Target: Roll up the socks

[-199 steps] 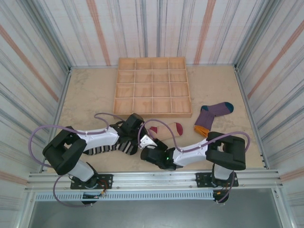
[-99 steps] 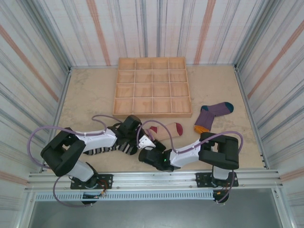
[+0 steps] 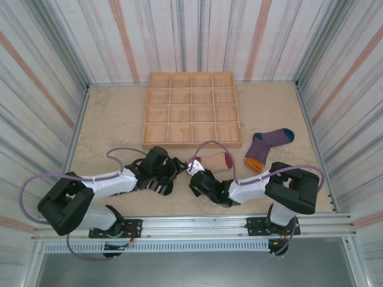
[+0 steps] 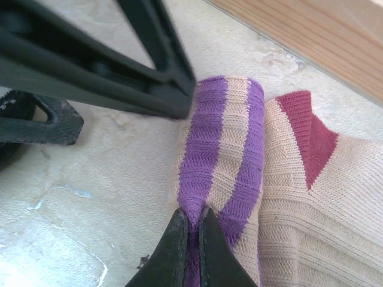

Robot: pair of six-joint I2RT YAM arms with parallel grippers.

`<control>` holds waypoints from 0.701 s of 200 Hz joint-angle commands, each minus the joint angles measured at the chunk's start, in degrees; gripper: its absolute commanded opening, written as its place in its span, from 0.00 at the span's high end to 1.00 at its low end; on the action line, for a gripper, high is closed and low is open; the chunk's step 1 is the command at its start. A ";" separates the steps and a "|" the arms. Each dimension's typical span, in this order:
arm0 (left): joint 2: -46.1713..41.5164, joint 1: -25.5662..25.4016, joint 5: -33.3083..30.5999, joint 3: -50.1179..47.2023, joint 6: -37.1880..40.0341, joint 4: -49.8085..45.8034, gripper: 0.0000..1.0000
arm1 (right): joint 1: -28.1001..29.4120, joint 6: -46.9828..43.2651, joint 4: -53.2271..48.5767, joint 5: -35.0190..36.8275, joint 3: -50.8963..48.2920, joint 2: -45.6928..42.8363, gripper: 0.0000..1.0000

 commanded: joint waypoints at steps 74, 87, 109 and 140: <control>0.76 -0.28 -2.59 1.77 0.02 1.70 0.25 | -21.71 9.96 -0.59 -40.22 -8.71 -5.06 1.00; 1.43 -0.51 -2.85 3.00 0.69 0.94 0.26 | -25.06 11.62 0.76 -44.30 -9.23 -4.71 1.00; 2.86 -0.83 -2.67 4.53 1.27 0.53 0.27 | -31.58 15.95 3.37 -52.90 -9.41 -2.99 1.00; 4.72 -1.52 -2.85 5.87 1.51 1.28 0.28 | -34.37 21.34 5.01 -55.11 -9.86 -1.56 1.00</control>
